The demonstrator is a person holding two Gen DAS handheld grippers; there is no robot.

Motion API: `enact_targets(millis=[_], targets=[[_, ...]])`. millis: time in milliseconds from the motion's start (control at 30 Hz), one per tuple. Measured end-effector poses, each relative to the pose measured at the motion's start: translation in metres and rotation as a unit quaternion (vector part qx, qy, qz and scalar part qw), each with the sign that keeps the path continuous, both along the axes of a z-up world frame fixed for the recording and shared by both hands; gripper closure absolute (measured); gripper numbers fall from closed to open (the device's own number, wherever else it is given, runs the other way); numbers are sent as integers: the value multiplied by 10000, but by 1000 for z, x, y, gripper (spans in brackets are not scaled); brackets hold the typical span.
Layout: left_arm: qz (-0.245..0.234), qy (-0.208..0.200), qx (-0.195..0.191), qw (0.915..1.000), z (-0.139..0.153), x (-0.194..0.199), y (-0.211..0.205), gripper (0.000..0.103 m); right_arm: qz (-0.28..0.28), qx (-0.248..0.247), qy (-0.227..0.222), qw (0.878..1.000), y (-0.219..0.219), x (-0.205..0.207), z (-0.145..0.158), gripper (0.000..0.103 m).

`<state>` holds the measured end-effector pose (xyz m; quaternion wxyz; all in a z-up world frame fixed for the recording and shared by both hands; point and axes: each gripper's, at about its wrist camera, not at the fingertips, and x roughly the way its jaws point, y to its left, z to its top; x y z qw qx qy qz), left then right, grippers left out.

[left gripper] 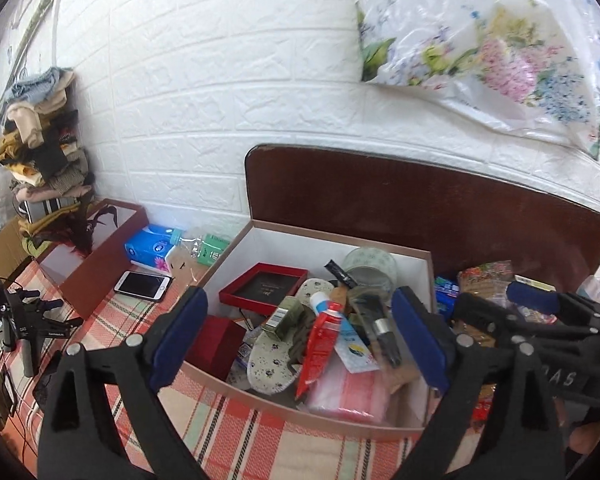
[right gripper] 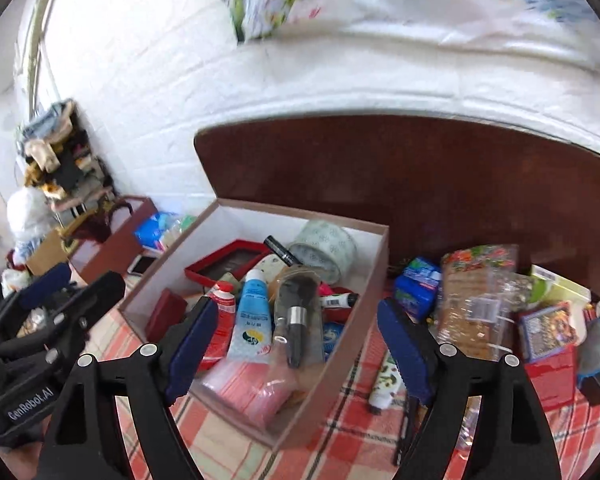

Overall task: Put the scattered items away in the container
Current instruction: 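Move the right gripper to the blue fly swatter and grasp its rim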

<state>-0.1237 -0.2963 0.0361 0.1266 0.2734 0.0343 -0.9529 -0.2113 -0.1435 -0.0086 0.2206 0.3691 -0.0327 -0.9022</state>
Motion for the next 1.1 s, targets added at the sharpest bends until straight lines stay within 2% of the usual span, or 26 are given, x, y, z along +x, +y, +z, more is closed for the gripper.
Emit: enact_targets(millis=[100,233,367,533,800,933,1100], targets=[[-209,86,2,9997,10,21,23,5,-134,-143,154,9997,32,19,17,20],[-572,78,-1,9983,12,40,59,4,-488,-413,264,9976,101,53,34,16],[-1091,-75,84,9940,-3,51,108,4,-884,-670,44,9938,178,85,30,13],[-1644,-519,90,9850,-44,48,170,4,-1387,-668,-188,9879,254,131,-1,13],[-2149,-1213,170,9689,-112,29,242,4,-1847,-1199,-921,9711,338,167,-73,13],[-2217,-1387,287,9648,-127,24,260,4,-1921,-1066,-1097,9694,354,153,-99,13],[-2153,-1428,349,9654,-131,24,263,4,-1731,-535,-942,9789,338,112,-119,13]])
